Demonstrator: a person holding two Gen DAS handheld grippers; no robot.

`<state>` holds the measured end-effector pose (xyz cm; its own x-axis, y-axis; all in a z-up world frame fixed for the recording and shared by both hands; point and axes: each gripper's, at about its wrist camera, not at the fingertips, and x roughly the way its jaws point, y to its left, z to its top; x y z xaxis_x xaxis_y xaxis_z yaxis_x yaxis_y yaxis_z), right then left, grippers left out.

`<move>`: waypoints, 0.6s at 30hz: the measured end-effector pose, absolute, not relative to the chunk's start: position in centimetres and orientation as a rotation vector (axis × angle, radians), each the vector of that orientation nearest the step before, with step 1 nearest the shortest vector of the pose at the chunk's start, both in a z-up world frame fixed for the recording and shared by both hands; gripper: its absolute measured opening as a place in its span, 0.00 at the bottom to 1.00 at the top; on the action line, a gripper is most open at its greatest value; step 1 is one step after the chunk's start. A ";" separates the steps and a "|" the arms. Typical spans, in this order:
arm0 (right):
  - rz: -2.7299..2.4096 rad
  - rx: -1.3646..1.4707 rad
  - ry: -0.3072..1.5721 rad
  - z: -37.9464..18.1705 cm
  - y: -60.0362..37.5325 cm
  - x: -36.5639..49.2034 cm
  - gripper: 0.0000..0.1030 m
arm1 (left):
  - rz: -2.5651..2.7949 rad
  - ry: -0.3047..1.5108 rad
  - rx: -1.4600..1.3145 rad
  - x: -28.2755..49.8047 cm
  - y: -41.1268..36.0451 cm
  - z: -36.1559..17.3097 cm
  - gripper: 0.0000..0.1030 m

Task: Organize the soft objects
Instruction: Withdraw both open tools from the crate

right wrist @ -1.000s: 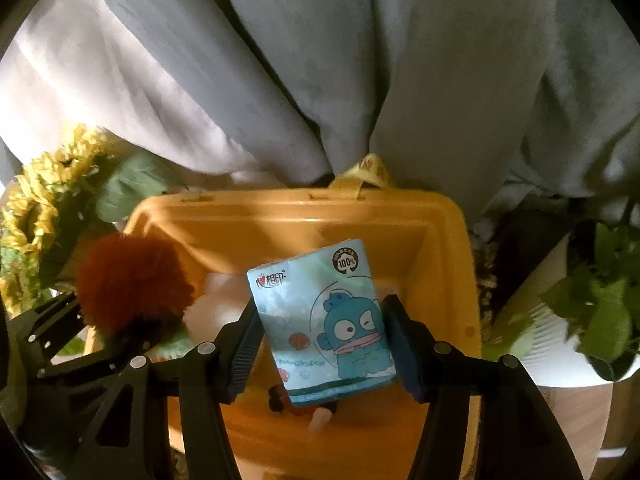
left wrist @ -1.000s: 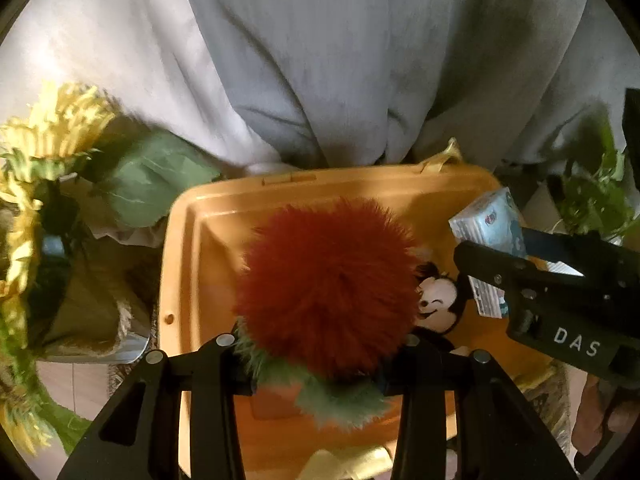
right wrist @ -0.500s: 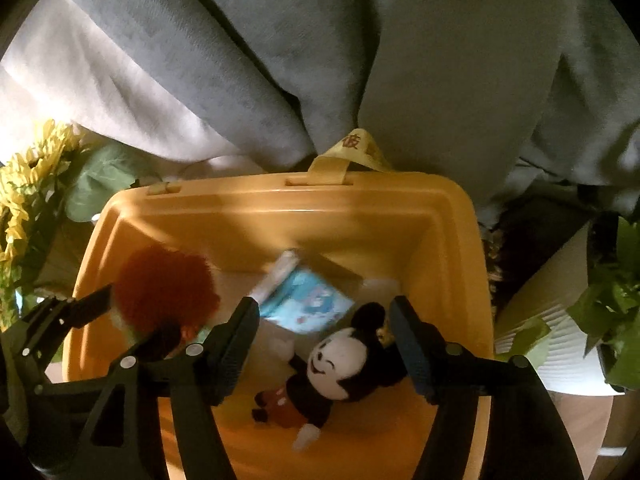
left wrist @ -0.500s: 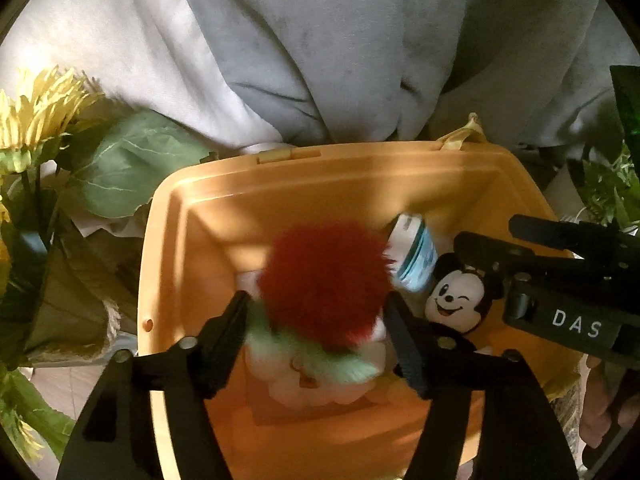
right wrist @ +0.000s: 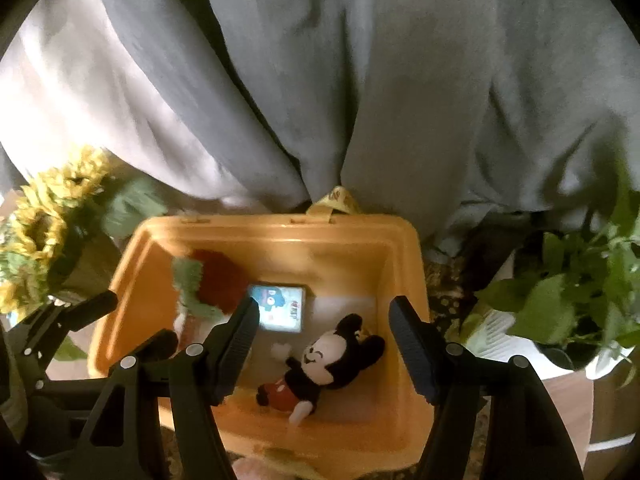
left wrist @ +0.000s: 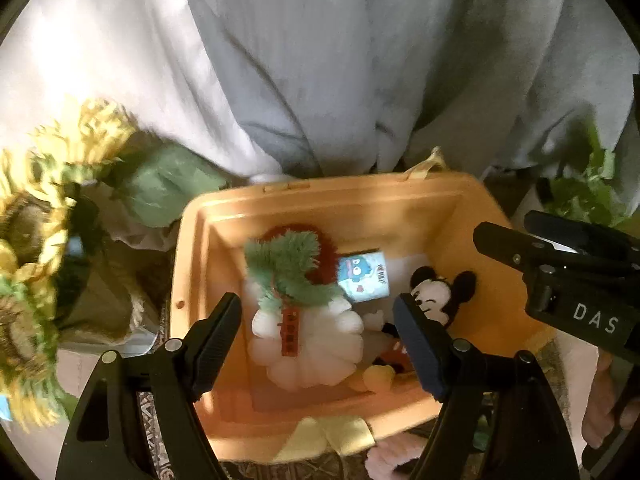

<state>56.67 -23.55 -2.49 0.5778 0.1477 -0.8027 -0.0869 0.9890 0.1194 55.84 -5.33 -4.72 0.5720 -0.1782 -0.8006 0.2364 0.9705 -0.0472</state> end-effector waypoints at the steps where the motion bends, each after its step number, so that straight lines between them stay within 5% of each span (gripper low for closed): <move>1: 0.137 0.069 0.932 -2.0 -23.6 56.3 0.66 | -0.241 0.915 0.072 55.3 -5.3 -4.2 0.77; 16: 0.106 0.076 0.823 1.6 -25.6 49.7 0.67 | -0.217 0.738 0.122 47.9 -5.5 0.5 0.92; 18: 0.101 0.071 0.822 1.6 -25.8 48.9 0.73 | -0.218 0.721 0.133 46.9 -5.7 0.7 0.94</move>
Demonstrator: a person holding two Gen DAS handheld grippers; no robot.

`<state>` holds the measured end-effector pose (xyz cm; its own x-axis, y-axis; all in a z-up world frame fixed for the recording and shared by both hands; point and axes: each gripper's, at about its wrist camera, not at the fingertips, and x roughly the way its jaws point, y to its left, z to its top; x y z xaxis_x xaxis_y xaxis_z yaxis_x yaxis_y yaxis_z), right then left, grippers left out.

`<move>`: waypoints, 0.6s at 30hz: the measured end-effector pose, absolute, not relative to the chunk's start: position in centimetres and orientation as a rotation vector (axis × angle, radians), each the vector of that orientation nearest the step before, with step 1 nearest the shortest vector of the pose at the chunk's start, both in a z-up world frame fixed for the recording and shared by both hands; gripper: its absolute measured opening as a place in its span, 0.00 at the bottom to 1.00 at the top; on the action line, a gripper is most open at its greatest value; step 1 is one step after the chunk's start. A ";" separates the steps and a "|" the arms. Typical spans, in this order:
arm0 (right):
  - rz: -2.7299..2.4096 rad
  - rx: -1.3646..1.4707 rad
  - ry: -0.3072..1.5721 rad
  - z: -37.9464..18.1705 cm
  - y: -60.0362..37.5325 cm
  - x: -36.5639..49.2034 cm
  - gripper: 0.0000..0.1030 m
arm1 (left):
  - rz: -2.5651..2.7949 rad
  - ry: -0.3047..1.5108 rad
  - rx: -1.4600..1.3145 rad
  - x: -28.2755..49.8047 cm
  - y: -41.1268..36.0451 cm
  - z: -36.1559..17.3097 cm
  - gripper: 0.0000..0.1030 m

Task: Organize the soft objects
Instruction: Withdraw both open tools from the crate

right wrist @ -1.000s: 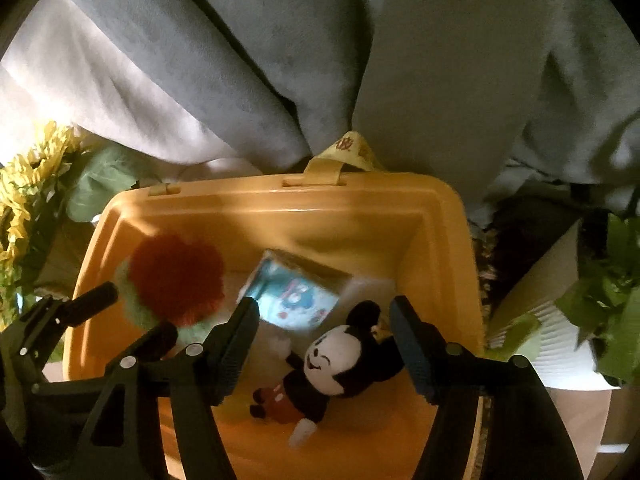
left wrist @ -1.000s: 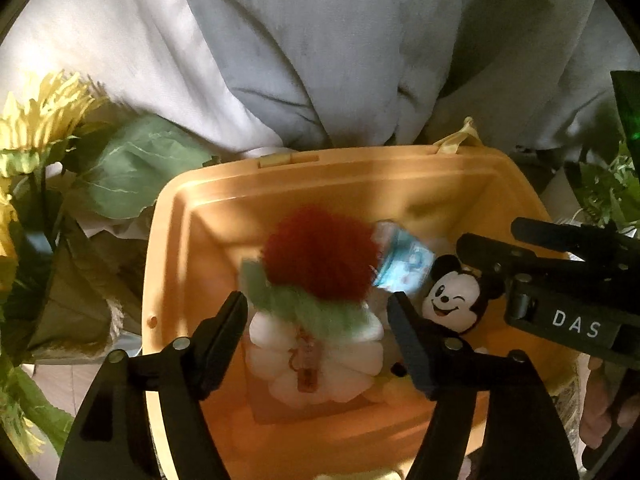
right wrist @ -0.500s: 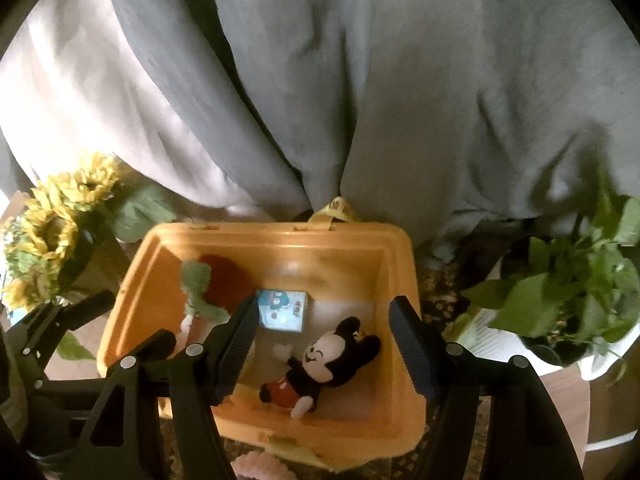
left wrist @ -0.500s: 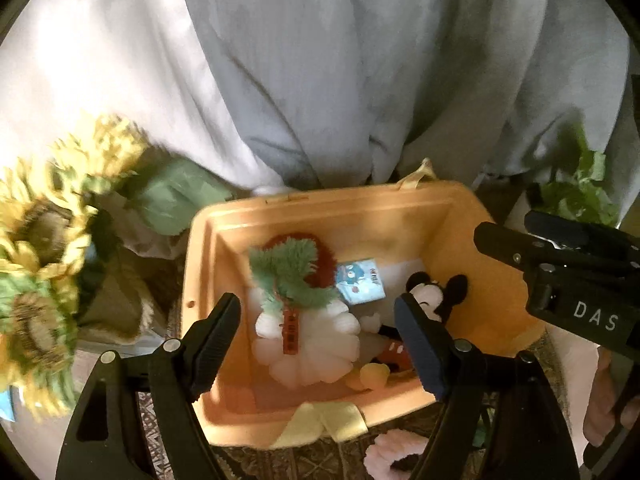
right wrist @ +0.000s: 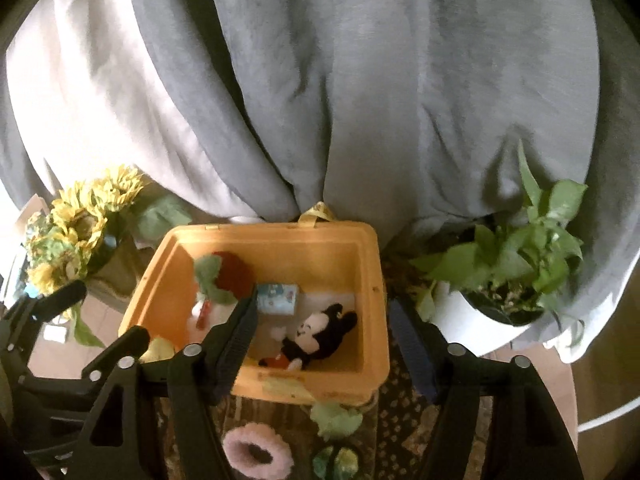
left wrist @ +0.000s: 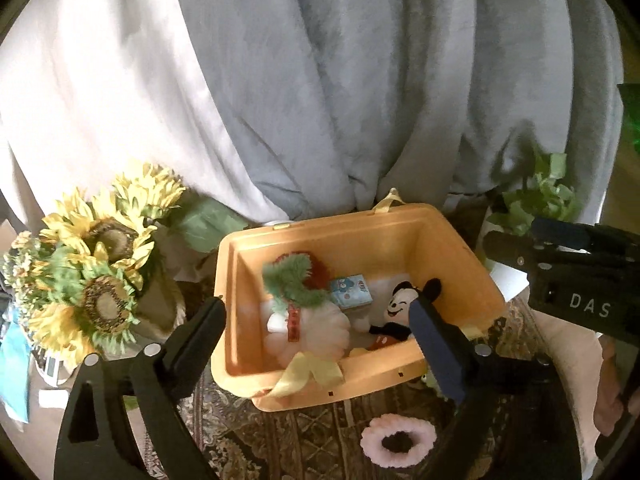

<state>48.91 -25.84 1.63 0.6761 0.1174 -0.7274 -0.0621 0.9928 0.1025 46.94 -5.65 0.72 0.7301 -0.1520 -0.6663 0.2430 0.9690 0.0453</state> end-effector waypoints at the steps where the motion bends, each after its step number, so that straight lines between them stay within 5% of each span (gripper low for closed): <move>1: 0.095 0.068 0.817 1.6 -26.0 48.4 0.75 | -0.217 0.713 0.138 46.4 -5.8 0.8 0.95; 18: 0.109 0.055 0.828 -1.2 -27.3 42.3 0.77 | -0.249 0.668 0.200 40.2 -7.1 -0.9 1.00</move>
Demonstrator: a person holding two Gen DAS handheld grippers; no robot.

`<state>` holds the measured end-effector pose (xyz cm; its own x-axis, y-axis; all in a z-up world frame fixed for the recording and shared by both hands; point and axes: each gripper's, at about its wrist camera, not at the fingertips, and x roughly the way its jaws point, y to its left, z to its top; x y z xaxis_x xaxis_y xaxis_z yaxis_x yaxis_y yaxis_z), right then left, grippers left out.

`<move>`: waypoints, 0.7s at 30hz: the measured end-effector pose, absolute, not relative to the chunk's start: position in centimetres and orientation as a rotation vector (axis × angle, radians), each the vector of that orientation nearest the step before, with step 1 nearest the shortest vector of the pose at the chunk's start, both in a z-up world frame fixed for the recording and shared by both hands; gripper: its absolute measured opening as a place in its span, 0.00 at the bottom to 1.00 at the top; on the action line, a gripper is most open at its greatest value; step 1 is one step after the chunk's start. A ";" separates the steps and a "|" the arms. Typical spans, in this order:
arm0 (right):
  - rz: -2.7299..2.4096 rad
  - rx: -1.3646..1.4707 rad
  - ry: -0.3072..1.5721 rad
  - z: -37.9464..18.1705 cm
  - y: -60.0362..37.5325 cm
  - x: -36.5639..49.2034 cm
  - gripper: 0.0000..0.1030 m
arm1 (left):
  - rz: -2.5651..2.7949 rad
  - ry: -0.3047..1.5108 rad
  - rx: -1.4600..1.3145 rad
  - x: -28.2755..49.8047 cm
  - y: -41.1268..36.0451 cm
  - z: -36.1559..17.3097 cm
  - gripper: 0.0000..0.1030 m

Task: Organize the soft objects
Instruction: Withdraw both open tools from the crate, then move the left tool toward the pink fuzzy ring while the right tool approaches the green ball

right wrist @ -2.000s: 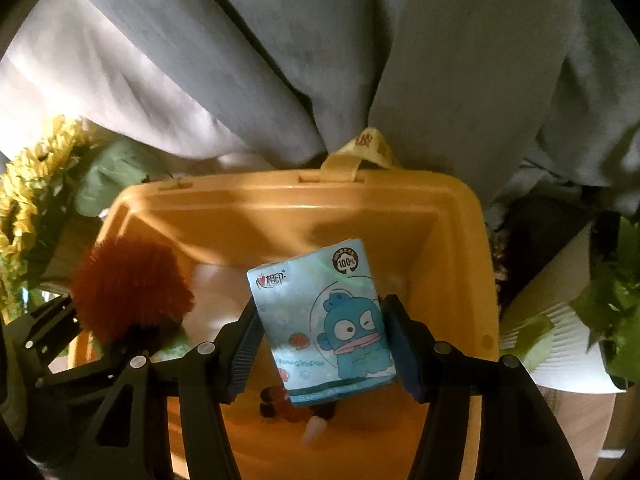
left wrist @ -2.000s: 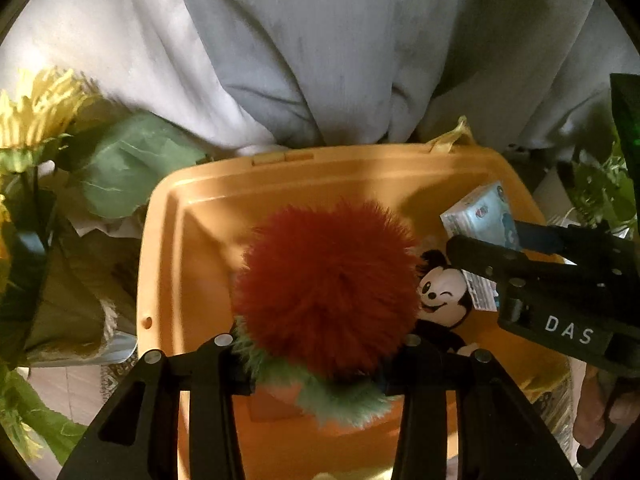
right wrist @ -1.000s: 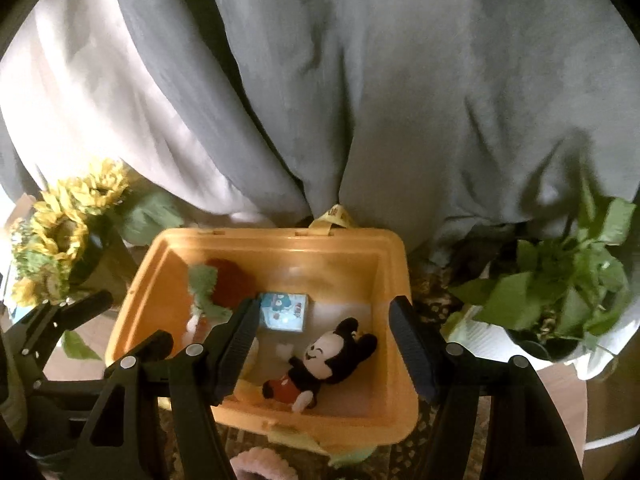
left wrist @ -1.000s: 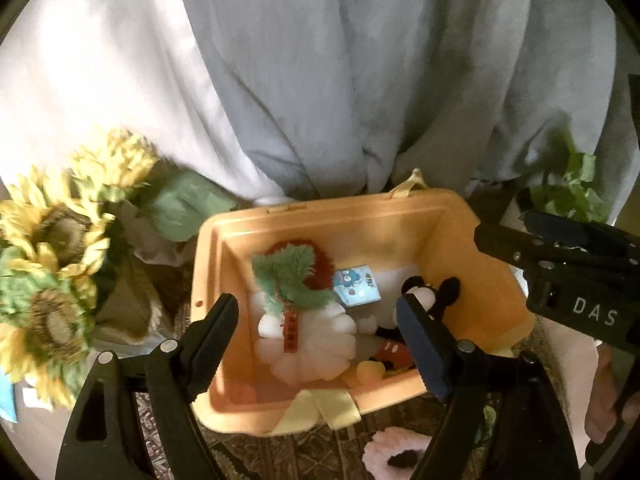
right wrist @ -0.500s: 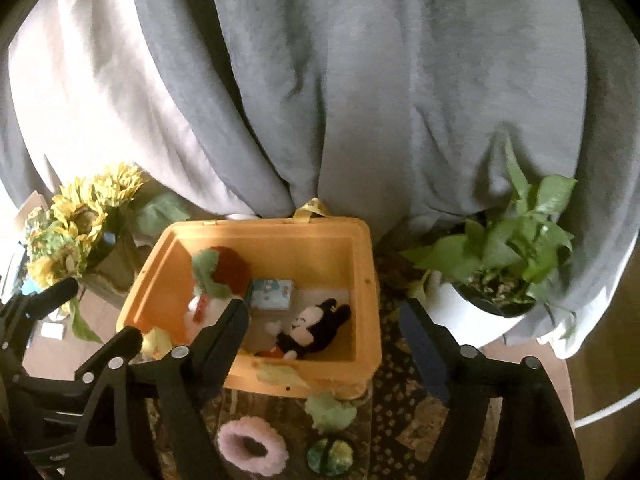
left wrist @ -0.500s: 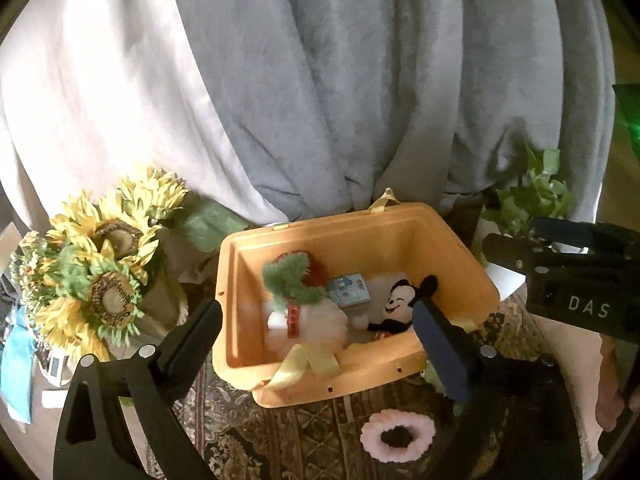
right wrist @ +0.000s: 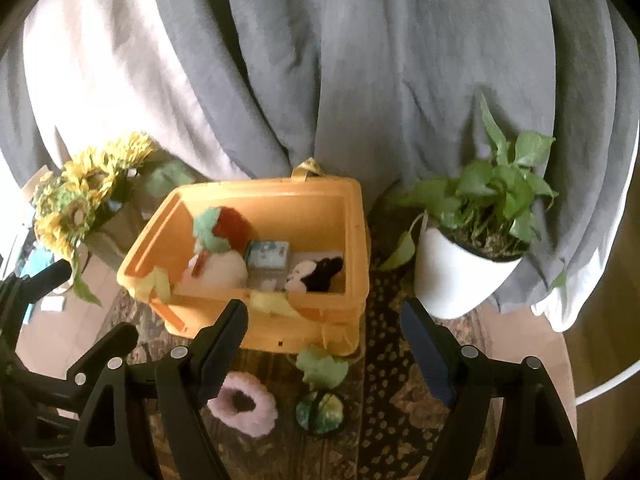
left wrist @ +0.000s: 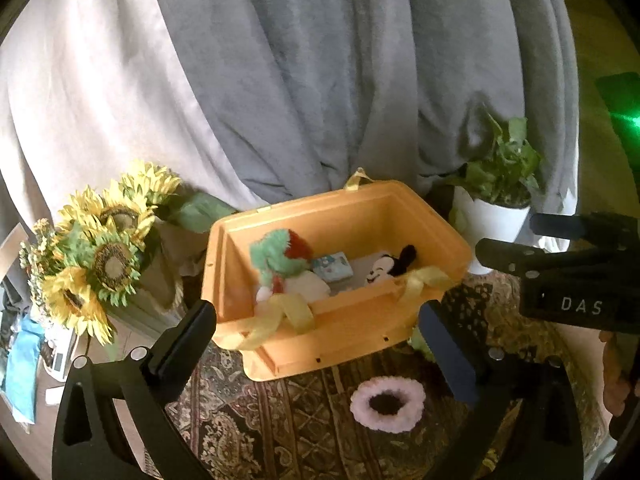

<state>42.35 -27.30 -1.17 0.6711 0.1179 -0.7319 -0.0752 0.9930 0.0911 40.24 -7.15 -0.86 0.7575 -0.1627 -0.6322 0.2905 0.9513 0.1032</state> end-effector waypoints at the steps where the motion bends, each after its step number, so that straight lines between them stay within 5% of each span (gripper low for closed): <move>1: 0.112 0.056 0.830 -1.4 -27.3 42.1 0.77 | -0.251 0.671 0.199 40.0 -7.2 -1.1 1.00; 21: 0.163 0.054 0.981 -7.8 -27.3 39.4 0.77 | -0.333 0.812 0.246 37.6 -8.7 -6.9 1.00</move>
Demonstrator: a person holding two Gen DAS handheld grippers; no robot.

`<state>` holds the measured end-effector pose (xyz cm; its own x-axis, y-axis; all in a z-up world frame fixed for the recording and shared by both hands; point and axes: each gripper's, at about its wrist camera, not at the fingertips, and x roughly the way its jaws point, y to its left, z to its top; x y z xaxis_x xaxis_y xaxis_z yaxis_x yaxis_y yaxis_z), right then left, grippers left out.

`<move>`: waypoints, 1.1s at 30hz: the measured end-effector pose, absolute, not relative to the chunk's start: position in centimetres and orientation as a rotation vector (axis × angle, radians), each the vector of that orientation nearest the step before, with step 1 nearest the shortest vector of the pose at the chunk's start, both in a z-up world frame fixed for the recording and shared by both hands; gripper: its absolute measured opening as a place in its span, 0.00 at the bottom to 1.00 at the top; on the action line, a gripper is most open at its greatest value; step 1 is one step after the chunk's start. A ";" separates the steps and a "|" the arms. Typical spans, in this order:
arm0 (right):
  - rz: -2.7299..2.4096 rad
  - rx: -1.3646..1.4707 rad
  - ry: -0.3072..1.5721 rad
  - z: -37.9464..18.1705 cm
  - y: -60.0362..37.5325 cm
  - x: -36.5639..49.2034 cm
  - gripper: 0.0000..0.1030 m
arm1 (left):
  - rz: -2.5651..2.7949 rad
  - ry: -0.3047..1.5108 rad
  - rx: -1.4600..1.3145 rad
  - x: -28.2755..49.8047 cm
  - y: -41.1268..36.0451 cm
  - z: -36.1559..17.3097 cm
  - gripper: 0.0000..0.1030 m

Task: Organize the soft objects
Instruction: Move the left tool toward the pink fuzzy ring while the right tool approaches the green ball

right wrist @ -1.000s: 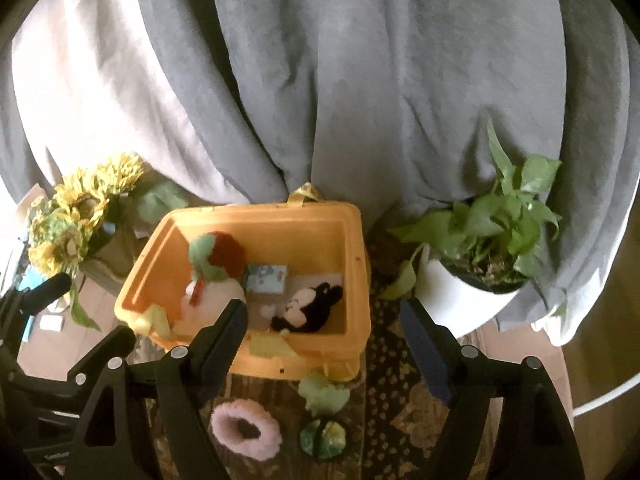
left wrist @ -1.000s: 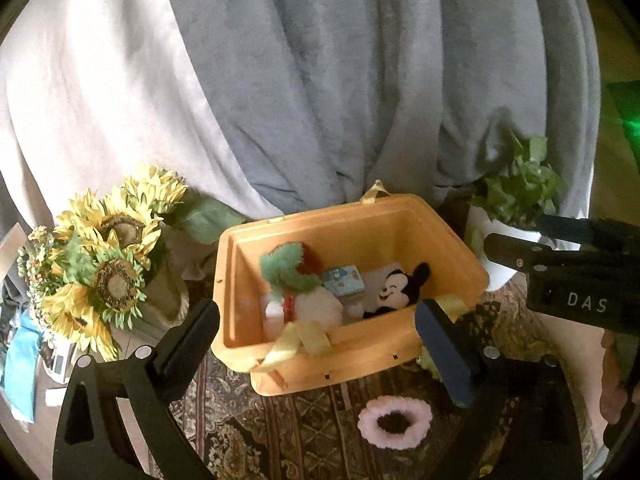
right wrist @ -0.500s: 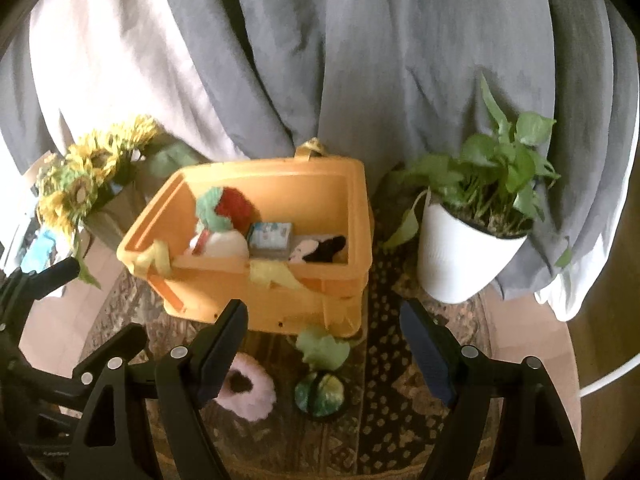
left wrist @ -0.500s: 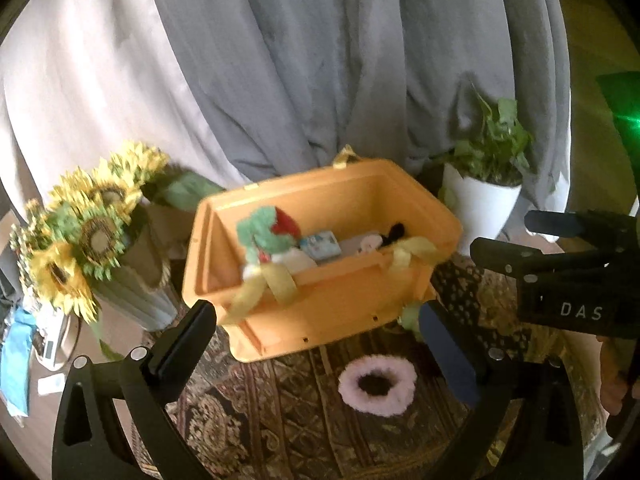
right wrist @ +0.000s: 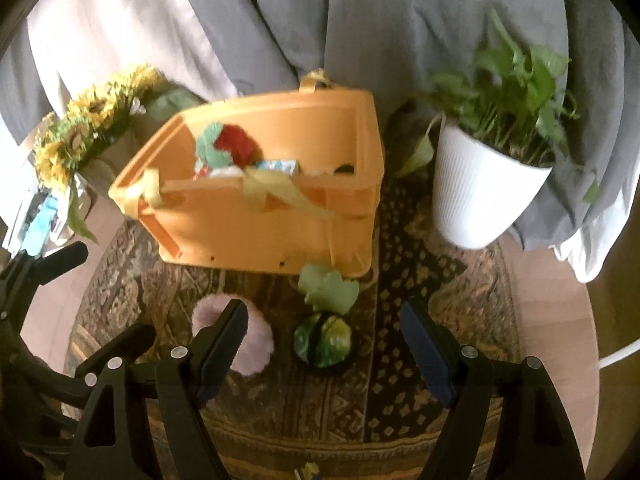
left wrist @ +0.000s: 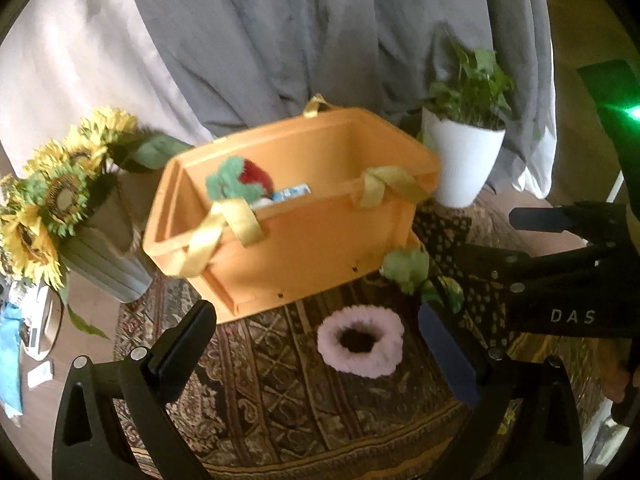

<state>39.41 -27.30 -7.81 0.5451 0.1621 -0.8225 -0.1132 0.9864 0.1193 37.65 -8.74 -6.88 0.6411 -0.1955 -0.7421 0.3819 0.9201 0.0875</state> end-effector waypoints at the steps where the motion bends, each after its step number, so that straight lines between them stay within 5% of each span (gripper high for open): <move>1: 0.165 0.052 0.990 -8.2 -27.3 39.4 0.77 | -0.338 0.820 0.248 37.7 -8.7 -7.2 1.00; 33: 0.219 -0.028 1.213 -16.6 -26.3 41.2 0.77 | -0.471 1.052 0.243 39.9 -10.1 -17.1 1.00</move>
